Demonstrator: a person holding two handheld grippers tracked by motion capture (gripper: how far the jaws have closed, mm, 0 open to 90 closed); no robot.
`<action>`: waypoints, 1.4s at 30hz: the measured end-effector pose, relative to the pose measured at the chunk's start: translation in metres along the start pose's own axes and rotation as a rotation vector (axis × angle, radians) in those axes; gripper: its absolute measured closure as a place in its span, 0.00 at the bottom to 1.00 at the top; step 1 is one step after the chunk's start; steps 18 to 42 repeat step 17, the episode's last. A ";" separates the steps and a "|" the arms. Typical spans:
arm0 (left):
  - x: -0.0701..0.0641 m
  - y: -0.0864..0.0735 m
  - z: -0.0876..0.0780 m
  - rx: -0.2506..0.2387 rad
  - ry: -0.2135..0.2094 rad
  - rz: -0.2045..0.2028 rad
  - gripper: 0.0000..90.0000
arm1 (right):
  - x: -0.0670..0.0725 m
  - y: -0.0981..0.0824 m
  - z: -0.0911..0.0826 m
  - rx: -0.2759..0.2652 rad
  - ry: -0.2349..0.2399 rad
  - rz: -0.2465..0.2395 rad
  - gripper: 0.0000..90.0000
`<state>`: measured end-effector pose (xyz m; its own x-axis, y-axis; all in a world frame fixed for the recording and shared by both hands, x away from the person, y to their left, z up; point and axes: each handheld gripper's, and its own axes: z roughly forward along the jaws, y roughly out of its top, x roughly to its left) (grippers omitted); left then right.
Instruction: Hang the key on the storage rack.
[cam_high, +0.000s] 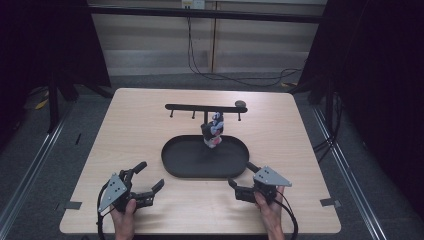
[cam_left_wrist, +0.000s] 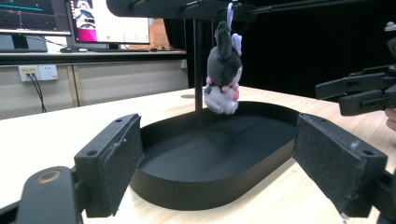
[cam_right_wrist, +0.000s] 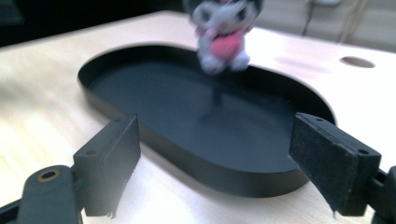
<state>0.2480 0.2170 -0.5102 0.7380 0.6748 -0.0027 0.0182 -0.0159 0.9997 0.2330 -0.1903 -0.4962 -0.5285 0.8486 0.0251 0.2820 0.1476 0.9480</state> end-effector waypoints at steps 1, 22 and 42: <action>0.000 0.000 0.000 0.000 0.000 0.000 0.18 | 0.000 -0.003 -0.001 -0.028 -0.011 0.017 0.17; 0.000 0.000 0.000 0.001 0.002 0.000 0.17 | 0.009 -0.022 -0.018 -0.319 -0.139 0.020 0.15; 0.000 0.000 0.000 0.001 0.002 0.000 0.17 | 0.009 -0.022 -0.018 -0.319 -0.139 0.020 0.15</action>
